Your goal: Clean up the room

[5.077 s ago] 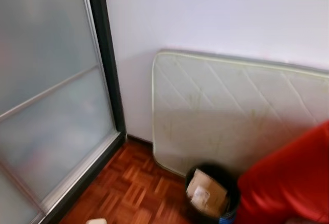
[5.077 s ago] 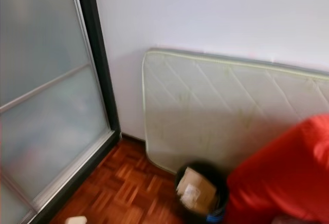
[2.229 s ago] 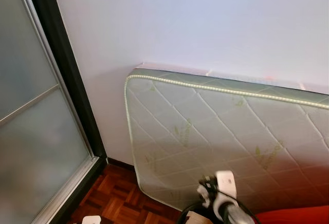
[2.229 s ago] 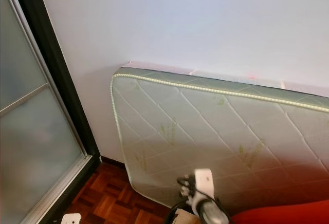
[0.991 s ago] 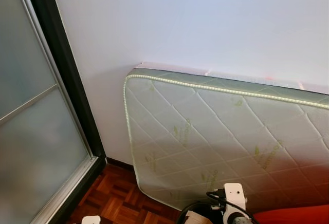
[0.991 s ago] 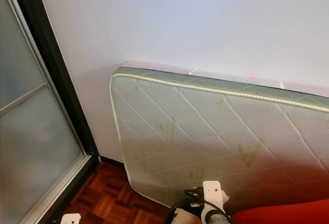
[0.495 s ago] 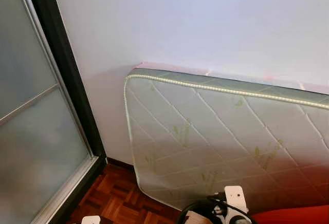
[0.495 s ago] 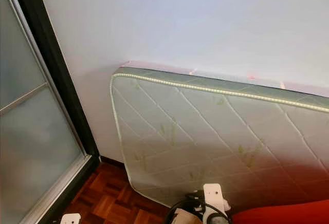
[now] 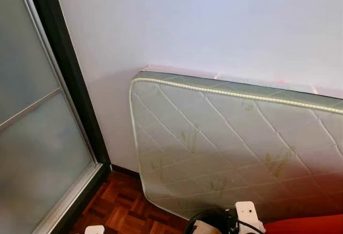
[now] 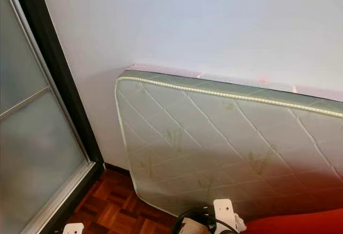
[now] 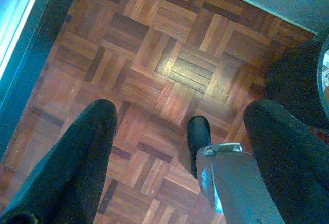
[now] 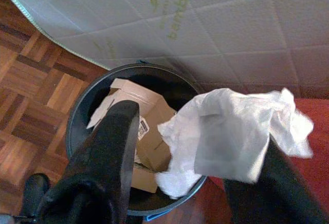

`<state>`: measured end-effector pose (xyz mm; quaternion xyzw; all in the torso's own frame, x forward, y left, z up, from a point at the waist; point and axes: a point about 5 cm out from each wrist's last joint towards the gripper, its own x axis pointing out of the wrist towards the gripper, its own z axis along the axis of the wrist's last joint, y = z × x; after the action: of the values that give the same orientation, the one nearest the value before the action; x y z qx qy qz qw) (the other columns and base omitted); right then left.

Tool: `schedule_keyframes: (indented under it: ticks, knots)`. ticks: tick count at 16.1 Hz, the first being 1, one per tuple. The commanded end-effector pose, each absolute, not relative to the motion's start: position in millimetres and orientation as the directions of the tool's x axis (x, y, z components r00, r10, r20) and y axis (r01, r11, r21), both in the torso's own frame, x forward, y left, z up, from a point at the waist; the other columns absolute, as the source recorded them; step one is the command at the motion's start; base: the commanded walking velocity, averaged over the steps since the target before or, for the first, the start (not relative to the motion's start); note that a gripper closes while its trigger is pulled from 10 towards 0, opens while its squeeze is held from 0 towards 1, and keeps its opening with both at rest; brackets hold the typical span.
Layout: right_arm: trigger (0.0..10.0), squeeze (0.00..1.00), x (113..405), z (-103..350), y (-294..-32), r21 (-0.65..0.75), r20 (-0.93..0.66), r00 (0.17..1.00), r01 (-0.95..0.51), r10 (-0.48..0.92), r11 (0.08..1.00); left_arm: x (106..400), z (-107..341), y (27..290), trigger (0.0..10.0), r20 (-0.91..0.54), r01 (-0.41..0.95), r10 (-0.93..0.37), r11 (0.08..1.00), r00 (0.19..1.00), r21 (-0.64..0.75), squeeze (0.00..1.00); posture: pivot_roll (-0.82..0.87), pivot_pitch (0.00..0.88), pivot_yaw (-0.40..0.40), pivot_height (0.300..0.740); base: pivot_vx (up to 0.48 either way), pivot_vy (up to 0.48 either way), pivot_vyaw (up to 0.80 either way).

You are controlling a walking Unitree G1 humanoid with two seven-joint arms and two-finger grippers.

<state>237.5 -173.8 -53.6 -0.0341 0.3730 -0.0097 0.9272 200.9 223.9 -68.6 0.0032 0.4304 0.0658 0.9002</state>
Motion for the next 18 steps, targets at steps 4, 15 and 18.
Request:
schedule_keyframes:
  ticks: [4,15,18]
  knots:
    - [10.0,1.00,237.4,-54.3,-166.1,-0.004,-0.694,0.720,-0.020,0.012,1.000,197.9,-70.1,225.3,10.0,-0.784,-0.118,0.127,0.991,0.607,0.070,0.00,0.10,0.000,-0.015,0.740,0.000,0.000,0.00]
    - [10.0,1.00,226.2,-60.8,-171.3,-0.005,-0.716,0.697,-0.071,0.046,0.997,199.3,-69.5,224.5,10.0,-0.782,-0.119,0.128,0.990,0.610,0.069,0.00,0.10,0.000,-0.018,0.740,0.000,0.000,0.00]
    - [10.0,1.00,232.2,-57.0,-169.8,-0.016,-0.700,0.712,-0.076,0.043,0.997,199.5,-69.4,224.5,10.0,-0.782,-0.121,0.129,0.990,0.610,0.069,0.00,0.10,0.000,-0.019,0.740,0.000,0.000,0.00]
